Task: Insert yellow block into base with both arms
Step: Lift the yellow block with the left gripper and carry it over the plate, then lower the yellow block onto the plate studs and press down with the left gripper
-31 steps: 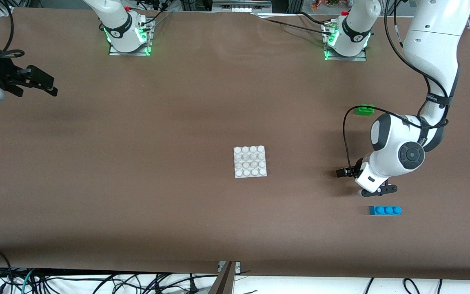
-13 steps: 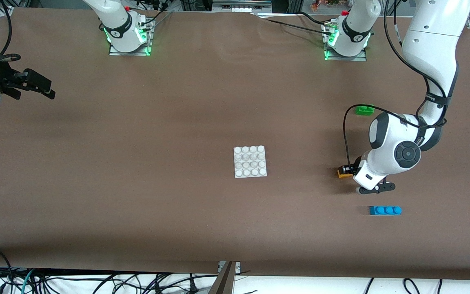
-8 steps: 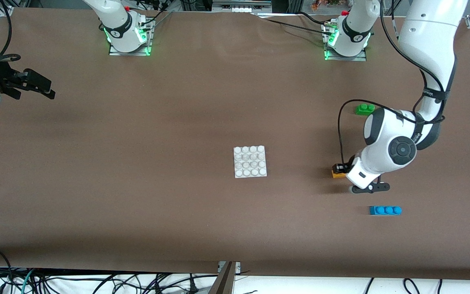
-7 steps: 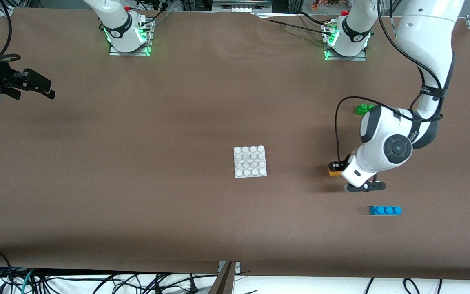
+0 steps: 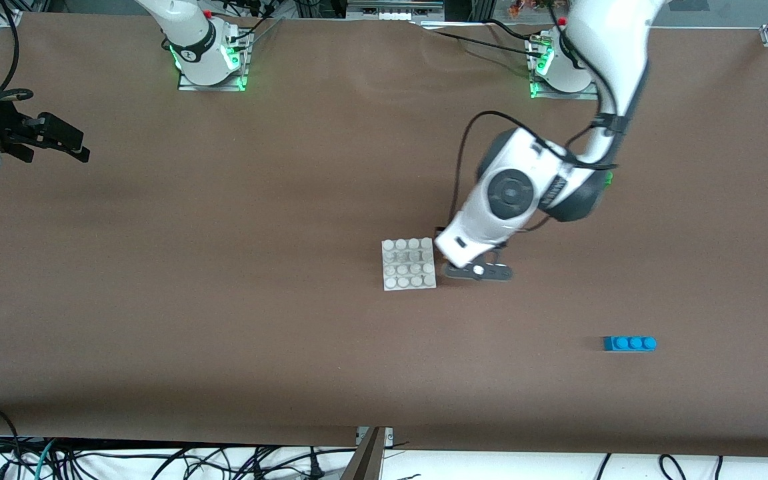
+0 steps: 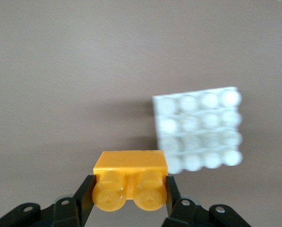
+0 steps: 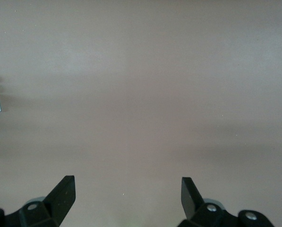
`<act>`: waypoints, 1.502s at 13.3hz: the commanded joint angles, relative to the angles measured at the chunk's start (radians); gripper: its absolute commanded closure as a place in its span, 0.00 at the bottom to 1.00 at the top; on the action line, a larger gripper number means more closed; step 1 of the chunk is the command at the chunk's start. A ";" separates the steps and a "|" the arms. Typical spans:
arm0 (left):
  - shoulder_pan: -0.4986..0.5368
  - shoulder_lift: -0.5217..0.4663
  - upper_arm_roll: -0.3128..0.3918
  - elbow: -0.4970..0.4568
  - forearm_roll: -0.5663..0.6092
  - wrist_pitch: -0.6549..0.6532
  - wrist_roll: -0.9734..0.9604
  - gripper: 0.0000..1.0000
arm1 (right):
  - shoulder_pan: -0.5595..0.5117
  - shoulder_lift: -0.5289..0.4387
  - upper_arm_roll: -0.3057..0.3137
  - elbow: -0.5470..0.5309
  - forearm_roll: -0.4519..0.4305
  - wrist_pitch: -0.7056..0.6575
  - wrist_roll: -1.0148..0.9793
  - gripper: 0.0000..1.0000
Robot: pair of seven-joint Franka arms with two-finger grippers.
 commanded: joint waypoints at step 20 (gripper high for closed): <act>-0.145 0.260 0.035 0.251 0.001 0.015 -0.180 0.67 | -0.009 0.015 -0.003 0.030 0.011 -0.020 -0.003 0.01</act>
